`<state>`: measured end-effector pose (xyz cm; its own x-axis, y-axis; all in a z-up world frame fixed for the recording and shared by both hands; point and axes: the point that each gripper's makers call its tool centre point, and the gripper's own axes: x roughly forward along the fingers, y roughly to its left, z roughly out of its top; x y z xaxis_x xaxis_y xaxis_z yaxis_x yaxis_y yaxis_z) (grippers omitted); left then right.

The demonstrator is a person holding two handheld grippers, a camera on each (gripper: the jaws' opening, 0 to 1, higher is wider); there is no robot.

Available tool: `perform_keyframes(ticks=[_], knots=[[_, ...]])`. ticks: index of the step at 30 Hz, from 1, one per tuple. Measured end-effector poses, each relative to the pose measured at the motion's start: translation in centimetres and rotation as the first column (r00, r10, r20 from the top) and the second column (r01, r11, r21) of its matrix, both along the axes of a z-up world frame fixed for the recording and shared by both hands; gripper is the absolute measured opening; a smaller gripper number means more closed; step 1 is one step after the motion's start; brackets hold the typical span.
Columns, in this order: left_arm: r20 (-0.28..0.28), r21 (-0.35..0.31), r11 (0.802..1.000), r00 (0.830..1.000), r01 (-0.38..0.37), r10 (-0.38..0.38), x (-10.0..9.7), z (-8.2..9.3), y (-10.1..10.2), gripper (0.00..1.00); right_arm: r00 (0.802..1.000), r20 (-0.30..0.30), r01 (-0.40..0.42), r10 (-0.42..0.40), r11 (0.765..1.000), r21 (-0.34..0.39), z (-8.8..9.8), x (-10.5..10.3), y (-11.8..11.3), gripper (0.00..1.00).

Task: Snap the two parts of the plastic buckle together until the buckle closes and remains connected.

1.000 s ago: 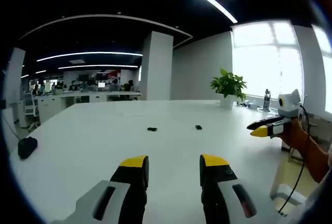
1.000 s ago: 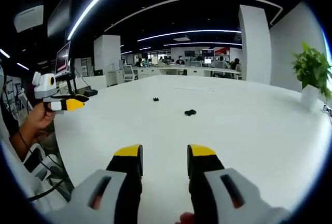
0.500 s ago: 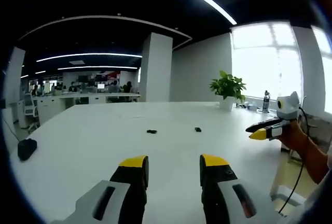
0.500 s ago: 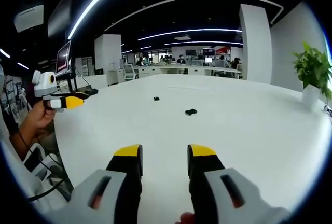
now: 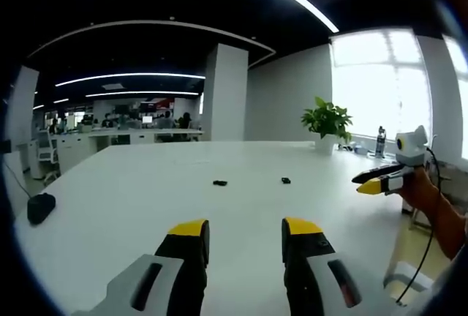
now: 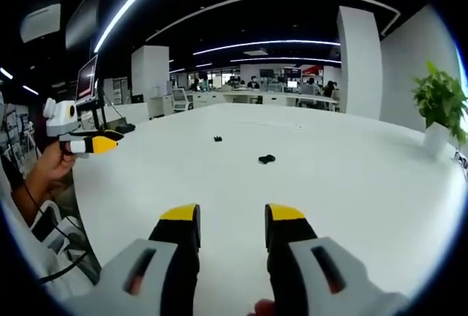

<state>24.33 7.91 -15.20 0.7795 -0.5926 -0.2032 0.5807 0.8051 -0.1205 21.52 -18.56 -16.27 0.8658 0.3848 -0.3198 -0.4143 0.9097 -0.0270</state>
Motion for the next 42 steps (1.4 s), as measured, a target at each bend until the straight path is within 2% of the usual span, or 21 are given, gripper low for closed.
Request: perform_keyframes(ticks=[13, 42], knots=[[0.002, -0.016, 1.000, 1.000, 0.001, -0.001, -0.25, 0.26, -0.04, 0.39, 1.000, 0.007, -0.004, 0.004, 1.000, -0.007, 0.26, 0.15, 0.11, 0.35], [0.008, -0.003, 1.000, 1.000, -0.001, 0.001, 0.26, 0.60, -0.19, 0.40, 1.000, 0.021, 0.011, -0.011, 1.000, -0.011, 0.71, 0.64, -0.29, 0.35]])
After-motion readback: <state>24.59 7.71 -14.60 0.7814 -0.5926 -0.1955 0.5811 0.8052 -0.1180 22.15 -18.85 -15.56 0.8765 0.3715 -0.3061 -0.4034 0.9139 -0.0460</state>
